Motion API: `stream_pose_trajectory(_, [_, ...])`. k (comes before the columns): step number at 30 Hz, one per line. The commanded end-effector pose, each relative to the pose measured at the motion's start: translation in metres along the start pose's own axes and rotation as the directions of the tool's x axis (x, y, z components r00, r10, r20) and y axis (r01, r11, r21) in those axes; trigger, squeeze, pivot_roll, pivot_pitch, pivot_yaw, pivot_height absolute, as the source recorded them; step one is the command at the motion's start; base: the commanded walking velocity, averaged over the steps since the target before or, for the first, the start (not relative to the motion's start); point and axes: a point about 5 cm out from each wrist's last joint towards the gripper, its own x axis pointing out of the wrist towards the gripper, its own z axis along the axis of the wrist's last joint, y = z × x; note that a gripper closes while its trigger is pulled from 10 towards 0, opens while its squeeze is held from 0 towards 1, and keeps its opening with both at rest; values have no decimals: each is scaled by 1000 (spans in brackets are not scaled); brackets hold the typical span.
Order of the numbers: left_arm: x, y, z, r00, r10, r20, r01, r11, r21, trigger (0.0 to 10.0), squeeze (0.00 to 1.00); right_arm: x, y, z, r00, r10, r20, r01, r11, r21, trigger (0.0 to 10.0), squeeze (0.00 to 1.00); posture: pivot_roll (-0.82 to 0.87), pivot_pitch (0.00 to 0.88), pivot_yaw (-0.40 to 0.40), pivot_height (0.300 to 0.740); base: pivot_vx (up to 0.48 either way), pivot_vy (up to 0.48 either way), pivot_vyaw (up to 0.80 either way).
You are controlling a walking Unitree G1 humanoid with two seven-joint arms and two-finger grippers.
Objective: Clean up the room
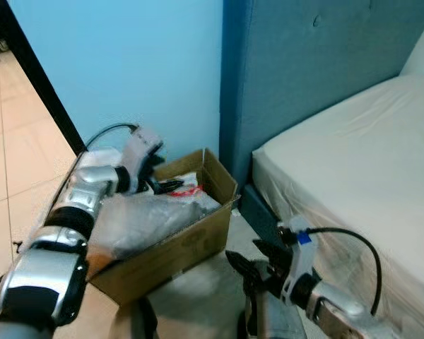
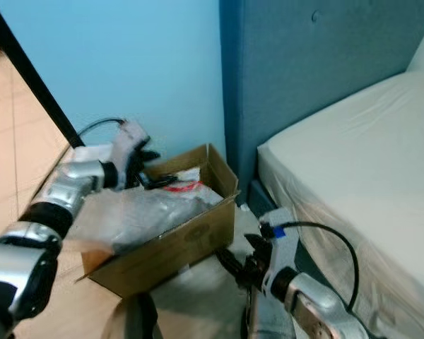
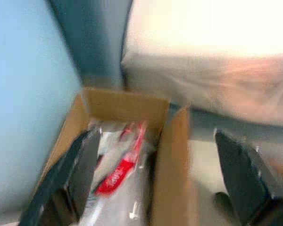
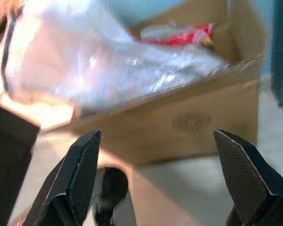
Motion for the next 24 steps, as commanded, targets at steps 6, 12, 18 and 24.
stream_pose_trajectory(6, [-38,-38,-29,977,5,215,53,963,-264,10000,0,24,-19,-16,998,-69,1,69,995,74,10000,0,-119,16,40,566,0,0,0])
stream_pose_trajectory(12, [-42,-38,-46,971,141,194,-75,947,-313,10000,0,31,-25,-11,998,-59,13,58,997,56,10000,0,-99,0,22,589,0,0,0])
stream_pose_trajectory(18, [-37,-46,-72,920,360,156,-259,856,-447,10000,0,36,-38,-8,994,-102,36,100,994,48,10000,0,-89,0,18,607,0,0,0])
stream_pose_trajectory(24, [-21,-102,-107,919,377,119,-227,750,-621,10000,0,36,-51,-17,987,-154,49,151,987,60,10000,0,-89,0,8,631,0,0,0])
